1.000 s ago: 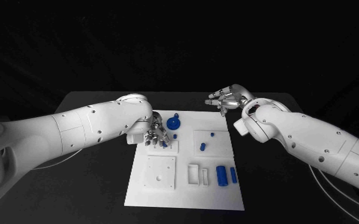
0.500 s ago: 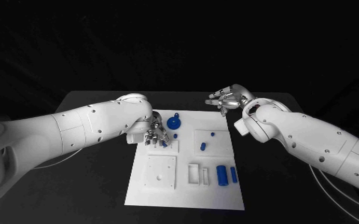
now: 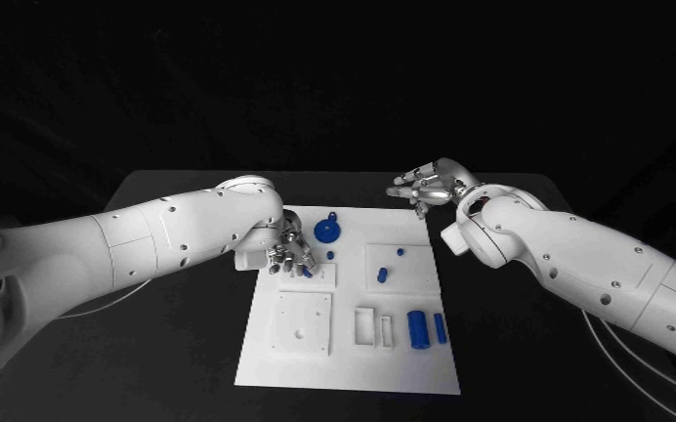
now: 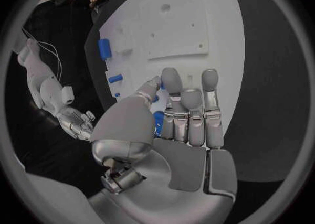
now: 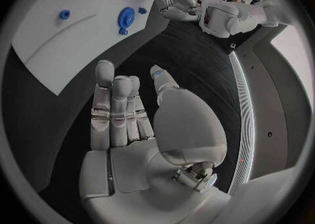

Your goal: Assemble the parts on the task board

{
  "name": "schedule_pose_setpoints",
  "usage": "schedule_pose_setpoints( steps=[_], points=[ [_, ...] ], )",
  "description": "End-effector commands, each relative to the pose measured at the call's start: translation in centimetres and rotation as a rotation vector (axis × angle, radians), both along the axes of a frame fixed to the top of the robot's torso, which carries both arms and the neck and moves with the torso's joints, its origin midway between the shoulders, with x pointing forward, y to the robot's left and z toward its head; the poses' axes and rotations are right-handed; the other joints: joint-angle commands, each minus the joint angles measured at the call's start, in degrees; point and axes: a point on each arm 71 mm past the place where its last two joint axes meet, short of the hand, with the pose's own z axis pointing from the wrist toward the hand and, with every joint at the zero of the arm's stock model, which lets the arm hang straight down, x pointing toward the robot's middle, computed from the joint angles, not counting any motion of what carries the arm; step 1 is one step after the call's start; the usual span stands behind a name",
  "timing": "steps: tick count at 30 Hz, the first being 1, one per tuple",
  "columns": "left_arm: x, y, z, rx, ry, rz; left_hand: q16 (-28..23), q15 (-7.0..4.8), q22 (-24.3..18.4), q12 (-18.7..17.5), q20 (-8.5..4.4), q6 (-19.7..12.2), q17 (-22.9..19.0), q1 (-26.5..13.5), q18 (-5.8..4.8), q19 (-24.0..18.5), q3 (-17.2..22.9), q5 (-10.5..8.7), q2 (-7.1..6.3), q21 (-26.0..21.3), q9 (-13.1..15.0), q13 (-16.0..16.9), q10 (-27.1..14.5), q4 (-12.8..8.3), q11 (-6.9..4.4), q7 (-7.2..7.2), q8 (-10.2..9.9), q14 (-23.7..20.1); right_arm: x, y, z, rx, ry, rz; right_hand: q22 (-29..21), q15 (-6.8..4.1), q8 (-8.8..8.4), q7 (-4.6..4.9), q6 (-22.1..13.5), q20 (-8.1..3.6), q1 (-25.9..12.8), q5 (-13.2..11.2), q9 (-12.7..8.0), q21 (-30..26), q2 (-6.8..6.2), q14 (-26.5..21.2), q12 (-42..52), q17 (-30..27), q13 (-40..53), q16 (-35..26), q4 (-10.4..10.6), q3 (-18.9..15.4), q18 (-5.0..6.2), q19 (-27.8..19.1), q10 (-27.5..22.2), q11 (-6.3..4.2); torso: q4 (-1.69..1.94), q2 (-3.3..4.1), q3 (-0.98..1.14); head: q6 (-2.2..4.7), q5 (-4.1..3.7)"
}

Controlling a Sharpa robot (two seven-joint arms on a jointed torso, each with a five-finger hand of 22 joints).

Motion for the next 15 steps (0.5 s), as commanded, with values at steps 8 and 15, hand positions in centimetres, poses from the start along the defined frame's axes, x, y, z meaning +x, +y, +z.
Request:
schedule_pose_setpoints(
  steps=[8,15],
  points=[
    [-0.09,-0.05,-0.06,0.007,0.009,-0.012,0.4,-0.26,1.2,0.4,-0.03,4.3,0.1,3.0,-0.86,-0.2,2.0,0.34,3.53,0.3,0.2,0.1,0.9,-2.3,-1.46,-3.88,0.2,0.1,-0.05,0.16,-0.07,-0.008,0.001,0.015,0.8,0.19,-0.16,0.23,0.0,0.04,-0.3,0.2,0.0,-0.3,0.31,-0.4,0.2,-0.1,-0.1,0.2,0.0,0.2,0.5,0.9,-0.4,0.06,-0.03,0.02,0.0,0.05,-0.01],
    [-0.11,-0.19,-0.11,0.005,0.01,-0.016,0.4,-0.26,1.2,0.4,-0.04,4.3,0.1,2.9,-0.86,-0.3,1.9,0.29,3.61,0.4,0.3,0.1,0.9,-2.3,-1.45,-3.88,0.2,0.0,-0.06,0.19,-0.1,-0.008,0.001,0.016,0.8,0.19,-0.16,0.23,0.0,0.04,-0.3,0.2,0.0,-0.3,0.31,-0.4,0.2,-0.1,-0.1,0.2,0.0,0.2,0.5,0.9,-0.4,0.06,-0.03,0.01,0.03,0.03,-0.06]
  ],
)
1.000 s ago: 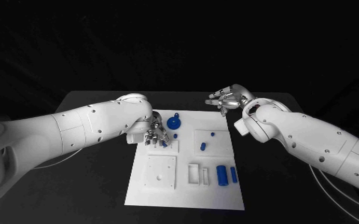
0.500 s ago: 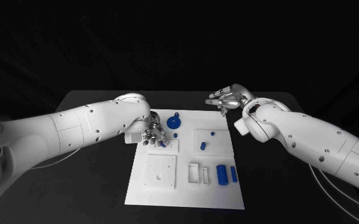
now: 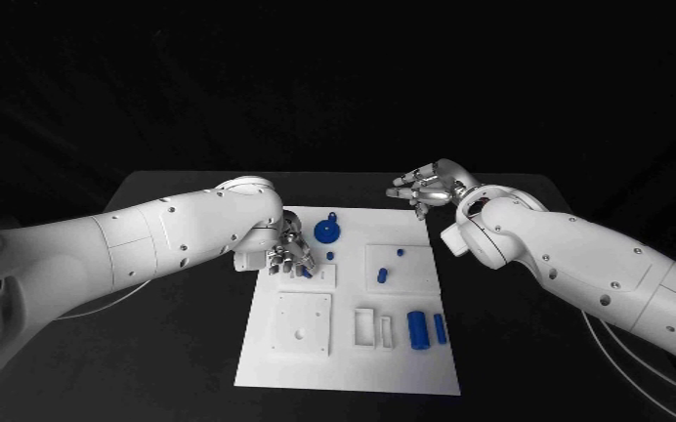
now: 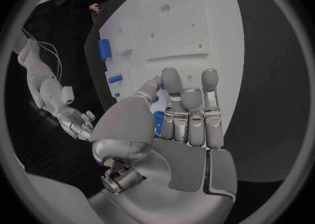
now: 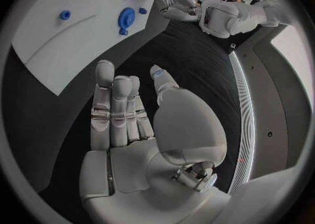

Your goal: Assemble the parts on the task board

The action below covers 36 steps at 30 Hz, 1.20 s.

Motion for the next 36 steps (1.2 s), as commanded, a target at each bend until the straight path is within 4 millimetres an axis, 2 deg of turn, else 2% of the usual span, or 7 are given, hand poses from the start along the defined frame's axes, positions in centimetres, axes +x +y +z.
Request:
schedule_pose_setpoints(
  steps=[1,36],
  points=[
    [-0.13,-0.23,-0.12,0.004,0.009,-0.016,0.2,-0.34,1.2,0.2,-0.04,4.3,0.1,2.9,-0.86,-0.3,1.9,0.15,3.61,0.2,0.1,0.1,0.9,-2.3,-1.45,-3.88,0.2,0.0,-0.04,0.18,-0.04,-0.008,0.0,0.016,0.8,0.19,-0.16,0.23,0.0,0.04,-0.3,0.2,0.0,-0.3,0.31,-0.4,0.2,-0.1,-0.1,0.2,0.0,0.2,0.5,0.9,-0.4,0.06,-0.01,0.01,0.0,-0.04,-0.03],
    [-0.07,-0.93,-0.65,0.008,0.02,-0.025,0.2,-0.3,1.2,0.2,0.0,4.3,-0.1,2.9,-0.86,-0.4,2.0,0.18,3.66,0.3,-0.1,0.0,0.8,-2.8,-1.42,-3.84,0.0,-0.1,-0.05,0.28,-0.17,-0.008,0.005,0.019,0.8,0.19,-0.16,0.23,0.0,0.04,-0.3,0.2,0.0,-0.3,0.31,-0.4,0.2,-0.1,-0.1,0.2,0.0,0.2,0.5,0.9,-0.4,0.06,-0.1,0.05,0.0,-0.18,-0.32]
  ],
)
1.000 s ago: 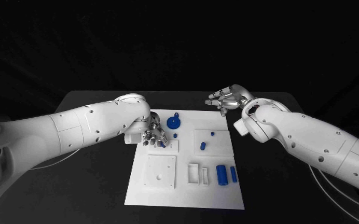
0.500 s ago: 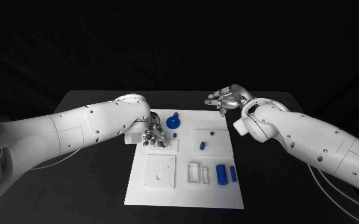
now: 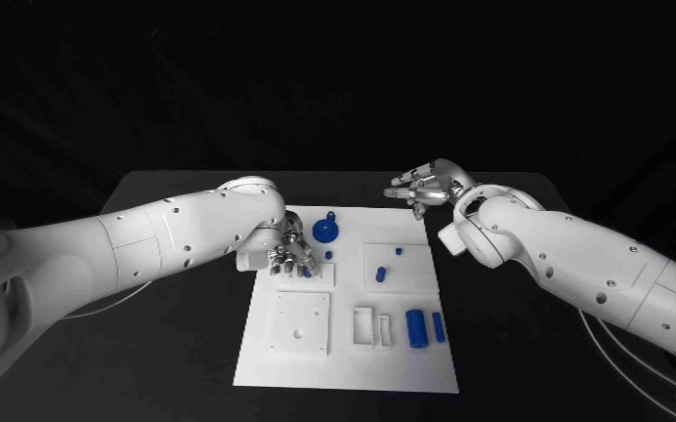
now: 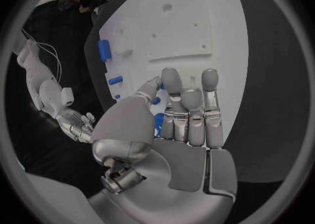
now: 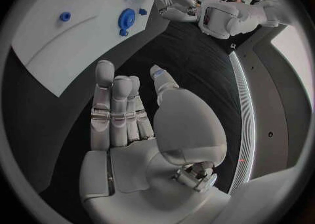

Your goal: Assemble the parts on the task board

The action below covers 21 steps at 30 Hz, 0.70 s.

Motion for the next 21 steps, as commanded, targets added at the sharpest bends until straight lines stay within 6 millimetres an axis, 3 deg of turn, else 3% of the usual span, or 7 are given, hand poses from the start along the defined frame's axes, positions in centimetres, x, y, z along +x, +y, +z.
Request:
schedule_pose_setpoints(
  steps=[1,5,8,13,16,18,21],
  points=[
    [-0.14,-0.28,-0.41,0.003,0.012,-0.012,0.2,-0.47,1.2,0.1,0.0,4.1,-0.1,2.7,-0.85,-0.4,2.1,-0.6,3.61,0.3,-0.3,0.0,0.8,-2.5,-1.39,-3.65,-0.2,-0.1,-0.05,0.16,-0.03,-0.008,0.0,0.016,0.8,0.19,-0.16,0.23,0.0,0.04,-0.3,0.2,0.0,-0.3,0.31,-0.4,0.2,-0.1,-0.1,0.2,0.0,0.2,0.5,0.9,-0.4,0.06,-0.06,0.05,0.0,-0.06,-0.06],
    [-0.13,-0.26,-0.62,0.008,0.014,-0.009,0.0,-0.46,1.2,-0.1,-0.01,4.0,-0.2,2.8,-0.86,-0.4,2.0,-0.92,3.67,0.2,-0.8,-0.1,0.8,-2.4,-1.37,-3.6,-0.3,0.0,-0.05,0.15,-0.03,-0.008,0.001,0.016,0.8,0.19,-0.16,0.23,0.0,0.04,-0.3,0.2,0.0,-0.3,0.31,-0.4,0.2,-0.1,-0.1,0.2,0.0,0.2,0.5,0.9,-0.4,0.06,0.0,0.03,0.02,-0.14,-0.19],
    [-0.13,-0.25,-0.72,0.01,0.014,-0.007,-0.1,-0.44,1.2,-0.1,0.02,3.8,-0.3,2.8,-0.86,-0.4,1.7,-2.39,3.78,0.1,-1.8,-0.2,0.9,-2.1,-1.23,-3.48,-0.5,-0.1,-0.04,0.16,-0.05,-0.008,0.001,0.016,0.8,0.2,-0.15,0.24,-0.1,0.05,-0.4,0.2,0.0,-0.4,0.35,-0.4,0.2,-0.1,-0.1,0.2,0.0,0.2,0.5,0.9,-0.4,0.08,0.01,0.01,0.03,-0.16,-0.26],
    [-0.17,-0.19,-0.81,0.011,0.014,-0.005,-0.3,-0.34,1.1,-0.1,0.11,4.3,-0.5,3.7,-0.86,-0.2,0.4,-3.25,3.11,-0.5,-9.8,-0.6,0.9,-1.1,-1.09,-3.18,-0.4,-0.1,-0.05,0.18,-0.15,-0.008,0.003,0.017,0.8,0.2,-0.15,0.24,-0.1,0.05,-0.4,0.2,0.0,-0.4,0.35,-0.4,0.2,-0.1,-0.1,0.2,0.0,0.2,0.5,0.9,-0.4,0.08,0.03,0.0,0.03,-0.3,-0.29],
    [-0.13,-0.12,-0.81,0.009,0.009,0.001,-0.4,-0.28,1.2,-0.4,0.21,3.1,-0.6,3.2,-0.76,-0.2,-0.1,-4.28,3.02,-0.6,-11.7,-0.7,0.8,-0.2,-0.96,-2.98,-0.6,-0.1,-0.07,0.17,-0.22,-0.008,0.005,0.016,0.8,0.21,-0.16,0.26,-0.2,0.06,-0.5,0.2,0.0,-0.5,0.29,-0.5,0.2,-0.1,-0.1,0.1,0.0,0.2,0.5,0.9,-0.5,0.09,0.04,-0.01,0.03,-0.27,-0.33],
    [-0.08,-0.08,-0.79,0.007,0.003,0.007,-0.4,-0.27,1.1,-0.4,0.2,3.0,-0.6,3.1,-0.79,-0.1,-0.7,-6.85,3.24,-0.7,-13.3,-0.7,0.9,0.8,-0.94,-2.92,-0.6,-0.1,-0.09,0.18,-0.26,-0.008,0.006,0.017,0.8,0.21,-0.16,0.26,-0.2,0.06,-0.5,0.2,0.0,-0.5,0.29,-0.5,0.2,-0.1,-0.1,0.1,0.0,0.2,0.5,0.9,-0.5,0.09,0.04,0.0,0.01,-0.18,-0.3],
    [0.0,-0.02,-0.75,0.002,-0.009,0.016,-0.4,-0.29,1.2,-0.5,0.17,3.2,-0.7,4.1,-0.85,0.0,-1.1,-6.86,3.64,-0.9,-15.2,-0.7,0.9,1.4,-0.92,-2.86,-0.4,-0.1,-0.11,0.17,-0.32,-0.008,0.007,0.017,0.8,0.21,-0.16,0.26,-0.2,0.06,-0.5,0.2,0.0,-0.5,0.29,-0.5,0.2,-0.1,-0.1,0.1,0.0,0.2,0.5,0.9,-0.5,0.09,0.02,0.0,-0.01,-0.11,-0.31]
  ],
)
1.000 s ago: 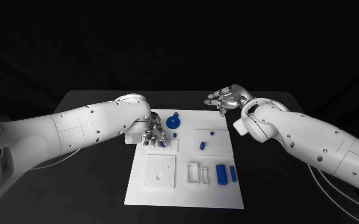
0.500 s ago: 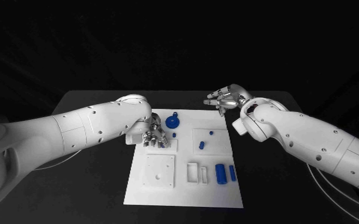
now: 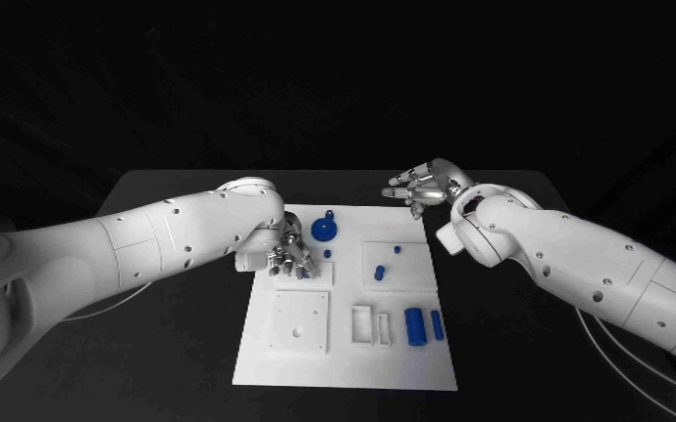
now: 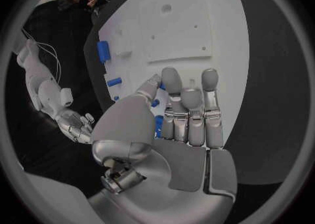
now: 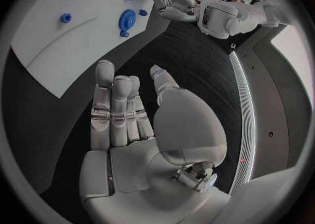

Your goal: Assemble the parts on the task board

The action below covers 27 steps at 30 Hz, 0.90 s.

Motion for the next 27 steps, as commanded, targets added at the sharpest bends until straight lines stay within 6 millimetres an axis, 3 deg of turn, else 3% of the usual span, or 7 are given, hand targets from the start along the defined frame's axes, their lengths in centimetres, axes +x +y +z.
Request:
schedule_pose_setpoints(
  steps=[1,4,12,22,27],
  points=[
    [0.02,0.03,-0.32,-0.003,-0.023,0.016,-0.2,-0.08,1.2,-0.3,0.17,2.7,-0.1,3.5,-0.85,0.0,0.2,-0.11,3.19,-0.3,-0.8,-0.1,1.0,0.5,-1.12,-2.95,0.1,0.1,-0.06,0.14,-0.09,-0.008,0.002,0.016,0.8,0.01,-0.16,0.26,-0.2,0.06,-0.5,0.2,0.0,-0.2,0.29,-0.3,0.2,-0.1,-0.1,0.1,0.0,0.2,0.51,0.9,-0.5,0.09,-0.01,-0.01,-0.05,0.14,0.01],
    [0.05,0.06,-0.31,-0.006,-0.029,0.021,-0.3,-0.09,1.2,-0.3,0.15,2.6,-0.1,3.7,-0.85,0.0,0.5,-0.01,3.61,-0.3,-0.9,-0.1,1.0,0.4,-1.08,-2.9,0.1,0.0,-0.07,0.11,-0.13,-0.008,0.003,0.015,0.8,0.01,-0.16,0.26,-0.2,0.06,-0.5,0.2,0.0,-0.2,0.29,-0.3,0.2,-0.1,-0.1,0.1,0.0,0.2,0.51,0.9,-0.5,0.09,-0.02,-0.01,-0.06,0.14,0.03],
    [0.02,0.08,-0.29,-0.012,-0.035,0.022,-0.8,0.04,1.2,-2.0,0.21,0.9,-0.6,2.7,-0.82,-0.2,2.5,3.38,3.35,-0.7,-0.6,0.2,0.4,0.5,-0.75,-2.43,0.1,-0.6,-0.1,0.0,-0.21,-0.009,0.004,0.015,0.8,0.01,-0.16,0.26,-0.2,0.06,-0.5,0.2,0.0,-0.2,0.29,-0.3,0.2,-0.1,-0.1,0.1,0.0,0.2,0.51,0.9,-0.5,0.09,0.02,-0.02,-0.06,0.14,-0.07],
    [-0.16,-0.02,-0.3,-0.018,-0.031,0.012,-0.9,0.19,1.2,-3.4,0.32,0.1,-1.2,-1.4,-0.68,-0.5,7.0,12.95,2.66,-1.0,-0.5,1.1,-0.1,-1.5,-0.52,-2.08,0.2,-1.0,-0.12,-0.07,-0.26,-0.01,0.006,0.014,0.8,0.03,-0.16,0.28,-0.3,0.07,-0.4,0.2,0.0,-0.3,0.22,-0.3,0.3,-0.1,-0.1,0.2,0.2,0.1,0.52,0.9,-0.5,0.11,0.02,-0.03,-0.06,0.26,-0.08],
    [-0.27,0.05,-0.29,-0.021,-0.029,0.01,-0.6,0.17,1.2,-3.6,0.31,0.0,-1.3,-3.8,-0.64,-0.6,8.4,13.94,3.33,-0.6,0.5,1.4,0.0,-3.6,-0.57,-2.13,0.3,-1.1,-0.13,-0.1,-0.28,-0.011,0.007,0.015,0.8,0.03,-0.16,0.28,-0.3,0.07,-0.4,0.2,0.0,-0.3,0.22,-0.3,0.3,-0.1,-0.1,0.2,0.2,0.1,0.52,0.9,-0.5,0.11,0.03,-0.04,-0.06,0.27,-0.06]
  ],
)
